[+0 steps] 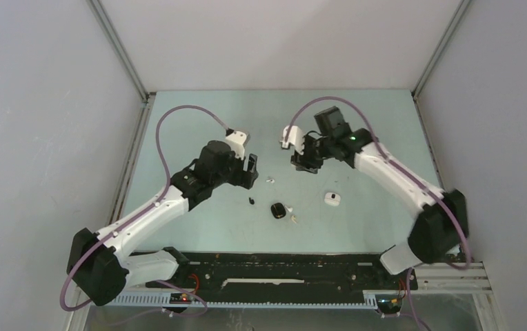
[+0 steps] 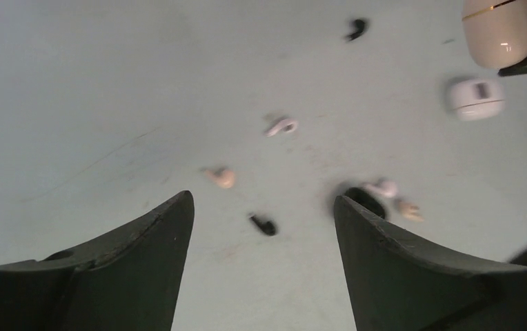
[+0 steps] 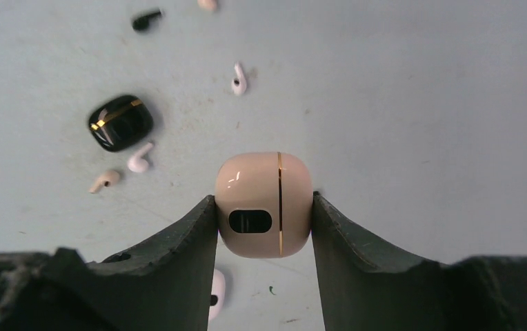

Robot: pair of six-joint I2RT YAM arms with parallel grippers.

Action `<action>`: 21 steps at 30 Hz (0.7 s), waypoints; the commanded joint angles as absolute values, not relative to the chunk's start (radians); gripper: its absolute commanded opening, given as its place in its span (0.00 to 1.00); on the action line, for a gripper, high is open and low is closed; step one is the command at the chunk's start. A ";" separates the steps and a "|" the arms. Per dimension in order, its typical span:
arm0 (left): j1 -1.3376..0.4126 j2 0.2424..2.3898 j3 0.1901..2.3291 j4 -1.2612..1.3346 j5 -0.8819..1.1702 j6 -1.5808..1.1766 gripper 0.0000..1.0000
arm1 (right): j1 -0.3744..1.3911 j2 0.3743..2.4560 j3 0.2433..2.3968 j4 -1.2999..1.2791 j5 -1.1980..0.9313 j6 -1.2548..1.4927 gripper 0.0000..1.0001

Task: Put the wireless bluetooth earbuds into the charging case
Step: Pick up the charging case from the center of the board, then pass from the right arm to the left

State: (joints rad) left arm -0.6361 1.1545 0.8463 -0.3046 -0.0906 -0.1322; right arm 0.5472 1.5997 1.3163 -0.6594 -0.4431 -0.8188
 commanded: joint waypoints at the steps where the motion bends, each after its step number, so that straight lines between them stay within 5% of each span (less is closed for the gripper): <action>1: -0.631 1.120 0.884 -0.138 0.209 -0.355 0.80 | 0.546 1.406 1.229 -0.604 -0.528 -0.684 0.27; 10: -0.610 1.164 0.746 0.434 0.603 -0.792 0.73 | 0.553 1.262 1.071 -0.520 -0.506 -0.682 0.28; 21: -0.610 1.350 0.783 0.450 0.671 -0.892 0.60 | 0.592 1.274 1.085 -0.537 -0.523 -0.679 0.29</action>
State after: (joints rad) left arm -0.6155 1.3186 0.7547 0.3702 0.5968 -0.8143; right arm 0.5812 1.2762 1.0573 -0.5629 -0.5121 -0.6910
